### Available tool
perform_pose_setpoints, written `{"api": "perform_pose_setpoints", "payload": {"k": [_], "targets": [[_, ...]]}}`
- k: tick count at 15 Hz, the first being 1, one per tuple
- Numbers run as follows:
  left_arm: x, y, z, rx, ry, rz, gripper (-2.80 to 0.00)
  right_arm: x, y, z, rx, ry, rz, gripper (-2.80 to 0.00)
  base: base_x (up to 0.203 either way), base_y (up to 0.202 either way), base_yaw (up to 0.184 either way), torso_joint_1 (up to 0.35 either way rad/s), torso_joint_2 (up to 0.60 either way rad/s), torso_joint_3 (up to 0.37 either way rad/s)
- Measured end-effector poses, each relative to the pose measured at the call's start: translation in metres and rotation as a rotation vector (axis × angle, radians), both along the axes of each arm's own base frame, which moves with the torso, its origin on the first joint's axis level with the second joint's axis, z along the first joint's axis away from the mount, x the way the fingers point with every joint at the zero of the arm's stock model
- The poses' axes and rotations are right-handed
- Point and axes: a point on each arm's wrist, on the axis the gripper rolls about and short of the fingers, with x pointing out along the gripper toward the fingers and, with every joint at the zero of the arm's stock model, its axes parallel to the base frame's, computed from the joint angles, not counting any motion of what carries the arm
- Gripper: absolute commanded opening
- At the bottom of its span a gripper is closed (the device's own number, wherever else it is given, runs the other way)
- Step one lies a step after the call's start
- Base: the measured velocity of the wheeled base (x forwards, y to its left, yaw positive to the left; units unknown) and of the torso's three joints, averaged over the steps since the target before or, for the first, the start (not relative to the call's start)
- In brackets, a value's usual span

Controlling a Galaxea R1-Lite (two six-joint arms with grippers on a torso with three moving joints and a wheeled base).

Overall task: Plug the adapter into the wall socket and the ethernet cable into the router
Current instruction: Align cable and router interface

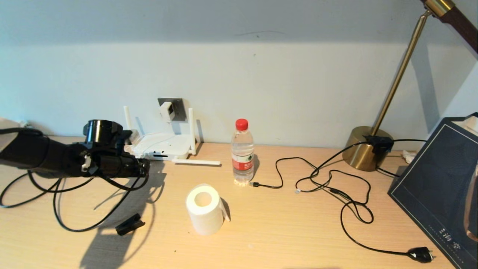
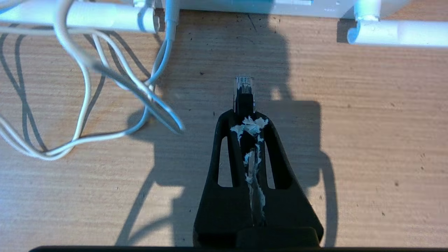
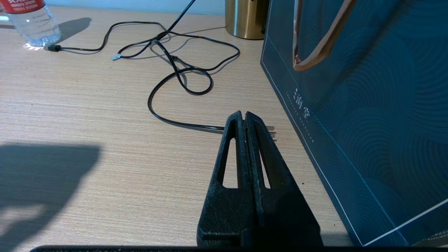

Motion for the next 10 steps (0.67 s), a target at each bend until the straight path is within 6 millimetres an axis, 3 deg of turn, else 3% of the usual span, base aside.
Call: {"api": "perform_pose_setpoints", "payload": {"k": [10], "targets": [[0.017, 0.001, -0.004, 0.001, -0.019, 0.000, -2.80, 0.000, 0.000, 0.000, 0.000, 0.000, 0.000, -2.80, 0.000, 0.000, 0.000, 0.000, 0.00, 0.000]]}}
